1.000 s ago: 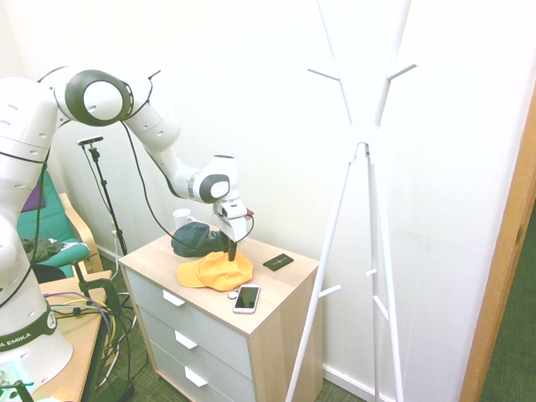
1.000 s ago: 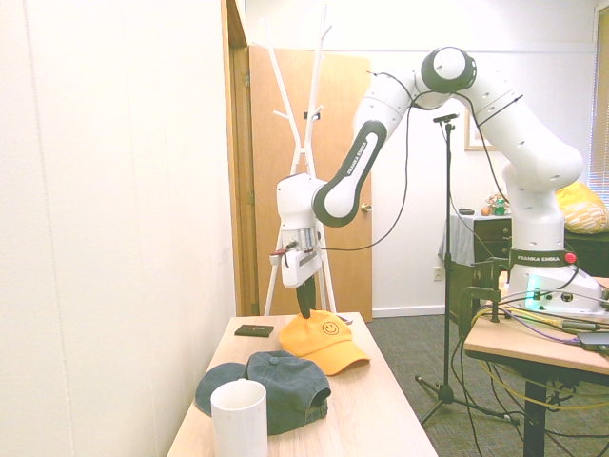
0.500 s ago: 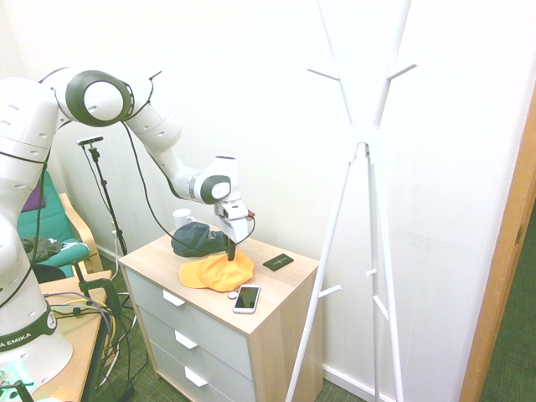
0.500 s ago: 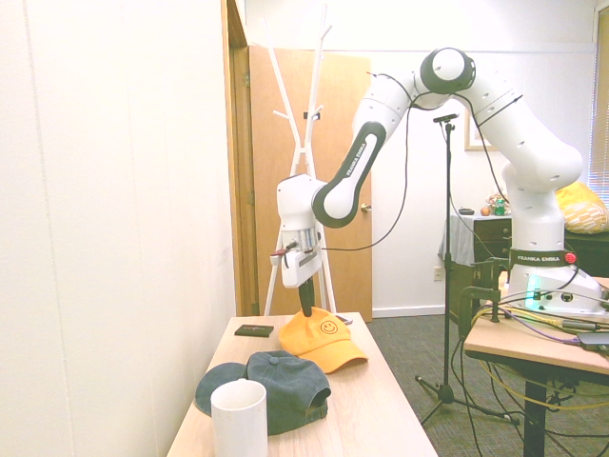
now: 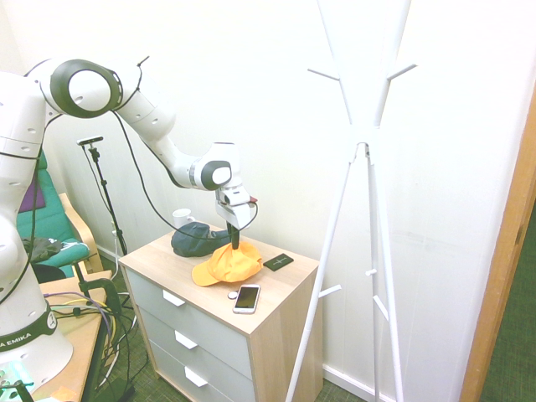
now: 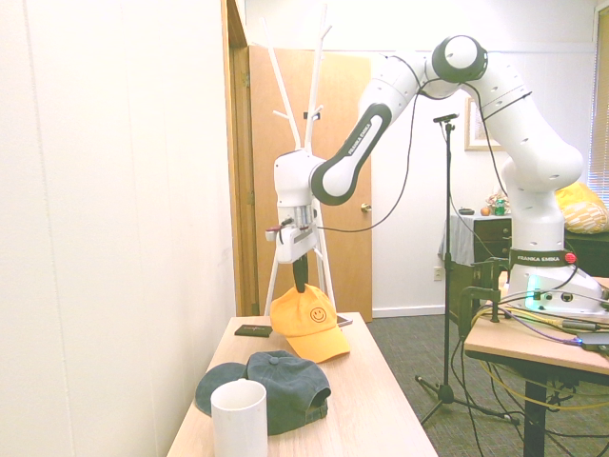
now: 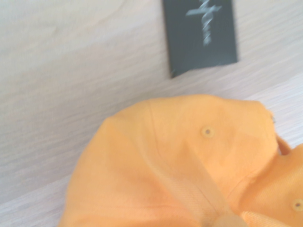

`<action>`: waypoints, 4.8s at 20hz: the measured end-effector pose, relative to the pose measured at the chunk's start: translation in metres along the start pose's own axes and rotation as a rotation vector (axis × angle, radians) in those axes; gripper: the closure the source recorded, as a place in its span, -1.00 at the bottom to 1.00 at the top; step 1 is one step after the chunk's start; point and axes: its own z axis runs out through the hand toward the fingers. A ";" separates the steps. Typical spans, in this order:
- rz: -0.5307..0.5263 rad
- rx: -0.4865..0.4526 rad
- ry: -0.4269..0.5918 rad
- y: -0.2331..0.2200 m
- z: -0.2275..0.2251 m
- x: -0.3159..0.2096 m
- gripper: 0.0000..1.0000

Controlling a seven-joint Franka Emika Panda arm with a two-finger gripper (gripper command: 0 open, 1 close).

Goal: Hang the cap

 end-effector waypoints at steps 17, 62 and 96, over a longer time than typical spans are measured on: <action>-0.033 -0.434 0.595 0.084 -0.170 0.062 1.00; -0.075 -0.705 0.967 0.138 -0.389 0.147 1.00; -0.047 -0.664 0.933 0.114 -0.352 0.170 -1.00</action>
